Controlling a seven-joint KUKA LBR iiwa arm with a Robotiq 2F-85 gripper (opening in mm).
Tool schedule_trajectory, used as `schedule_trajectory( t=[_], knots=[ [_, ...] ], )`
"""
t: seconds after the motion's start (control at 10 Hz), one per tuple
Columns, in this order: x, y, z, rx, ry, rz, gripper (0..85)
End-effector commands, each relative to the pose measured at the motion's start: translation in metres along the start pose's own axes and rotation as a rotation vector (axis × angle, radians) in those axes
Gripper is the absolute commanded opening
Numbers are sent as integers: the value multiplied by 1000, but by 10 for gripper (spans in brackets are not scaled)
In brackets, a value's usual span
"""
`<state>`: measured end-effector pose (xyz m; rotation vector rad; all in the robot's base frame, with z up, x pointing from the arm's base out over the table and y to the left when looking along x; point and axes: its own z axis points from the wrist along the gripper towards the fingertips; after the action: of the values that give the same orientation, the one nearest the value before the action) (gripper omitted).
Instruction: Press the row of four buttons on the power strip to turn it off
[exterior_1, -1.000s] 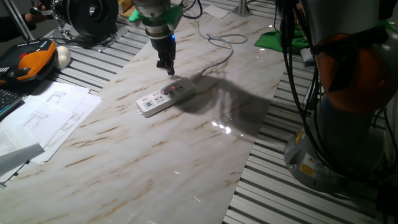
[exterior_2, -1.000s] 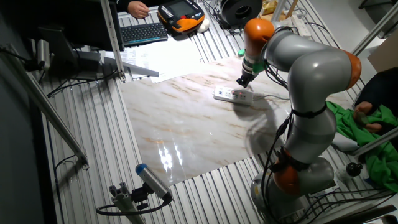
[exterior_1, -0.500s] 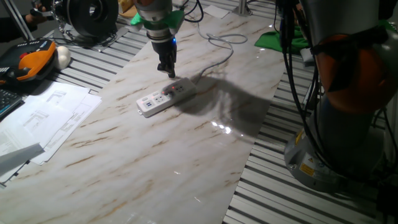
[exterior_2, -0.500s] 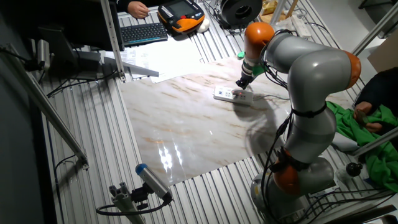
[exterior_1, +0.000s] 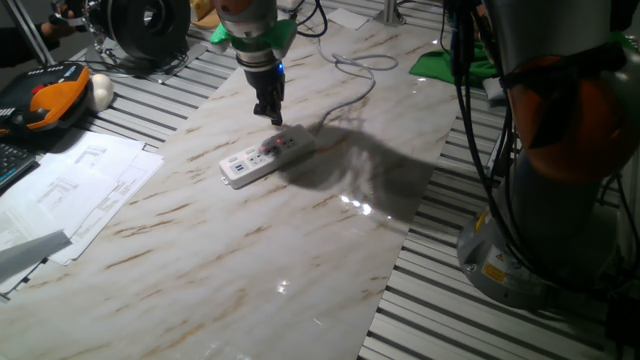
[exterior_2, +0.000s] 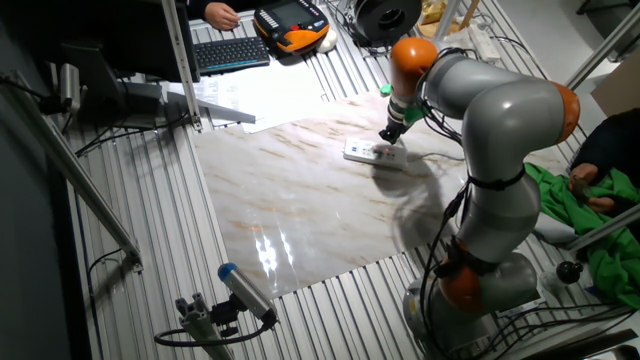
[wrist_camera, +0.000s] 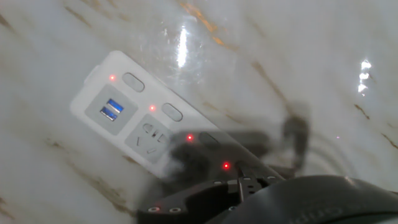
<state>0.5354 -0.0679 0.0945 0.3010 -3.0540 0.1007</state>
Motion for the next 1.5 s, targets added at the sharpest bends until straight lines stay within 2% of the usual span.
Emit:
schedule_trajectory(
  t=[0.0, 0.1, 0.2, 0.3, 0.5, 0.6, 0.9, 1.2, 1.4],
  knots=[
    [0, 0, 0, -29, 20, 9, 0],
    [0, 0, 0, -41, 37, 25, 0],
    [0, 0, 0, -27, 44, 28, 0],
    [0, 0, 0, -8, 43, 28, 0],
    [0, 0, 0, -4, 30, 28, 0],
    [0, 0, 0, 14, 24, 17, 0],
    [-2, 0, 3, -2, 9, 27, 0],
    [-3, -5, 13, -10, 16, 0, 0],
    [0, -3, 18, -4, 14, 0, 0]
  ],
)
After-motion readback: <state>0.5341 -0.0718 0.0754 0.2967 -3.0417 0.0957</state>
